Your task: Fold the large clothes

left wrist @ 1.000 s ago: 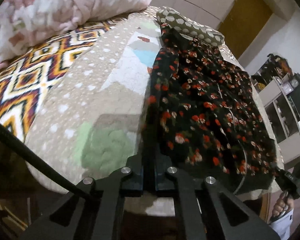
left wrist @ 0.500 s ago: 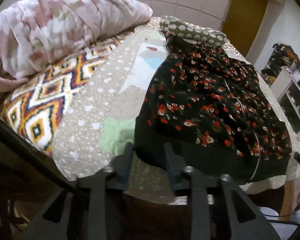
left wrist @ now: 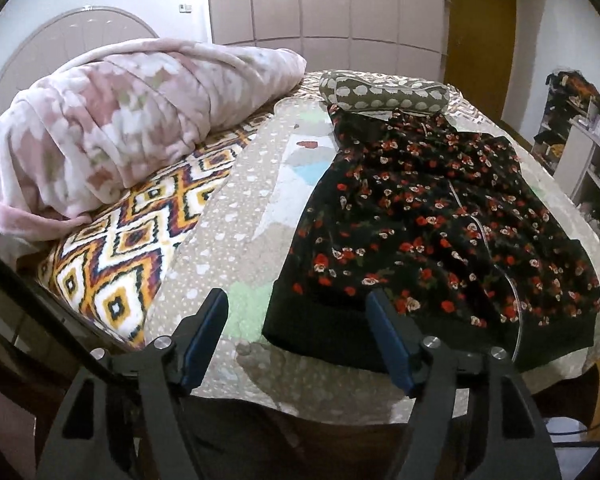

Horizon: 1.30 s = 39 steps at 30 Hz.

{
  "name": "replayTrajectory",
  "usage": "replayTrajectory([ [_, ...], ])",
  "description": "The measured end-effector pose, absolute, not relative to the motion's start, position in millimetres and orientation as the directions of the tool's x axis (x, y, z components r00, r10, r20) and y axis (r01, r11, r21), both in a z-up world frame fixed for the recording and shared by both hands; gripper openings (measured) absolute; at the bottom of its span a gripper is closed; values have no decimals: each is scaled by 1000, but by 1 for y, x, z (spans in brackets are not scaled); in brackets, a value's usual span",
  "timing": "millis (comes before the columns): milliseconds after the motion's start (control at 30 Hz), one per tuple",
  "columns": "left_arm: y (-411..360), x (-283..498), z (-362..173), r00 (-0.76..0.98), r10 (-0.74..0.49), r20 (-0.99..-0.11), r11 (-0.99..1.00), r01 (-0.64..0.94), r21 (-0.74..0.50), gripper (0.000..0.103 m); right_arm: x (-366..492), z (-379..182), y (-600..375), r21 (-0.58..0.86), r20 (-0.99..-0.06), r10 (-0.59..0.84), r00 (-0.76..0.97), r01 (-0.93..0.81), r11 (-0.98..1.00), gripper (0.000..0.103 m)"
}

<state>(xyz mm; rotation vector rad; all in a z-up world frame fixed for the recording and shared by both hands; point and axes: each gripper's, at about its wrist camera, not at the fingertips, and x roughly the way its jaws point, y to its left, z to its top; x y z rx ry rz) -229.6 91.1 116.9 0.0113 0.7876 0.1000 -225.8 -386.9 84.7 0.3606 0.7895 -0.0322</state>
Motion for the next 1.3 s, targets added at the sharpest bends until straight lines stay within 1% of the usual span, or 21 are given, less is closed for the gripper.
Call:
replayTrajectory([
  [233, 89, -228, 110, 677, 128, -725, 992, -94, 88, 73, -219, 87, -372, 274, -702, 98, 706, 141, 951, 50],
  [367, 90, -226, 107, 667, 134, -733, 991, -98, 93, 75, -220, 85, -374, 273, -705, 88, 704, 154, 950, 51],
  [433, 89, -225, 105, 659, 135, -740, 991, -98, 94, 75, -220, 84, -375, 272, -706, 81, 704, 164, 948, 55],
  [533, 90, -224, 102, 649, 131, -749, 991, -96, 91, 76, -220, 83, -377, 274, -704, 70, 706, 180, 945, 57],
  [1300, 96, -219, 84, 588, 91, -804, 995, -91, 46, 76, -221, 74, -376, 277, -716, 66, 695, 196, 941, 59],
])
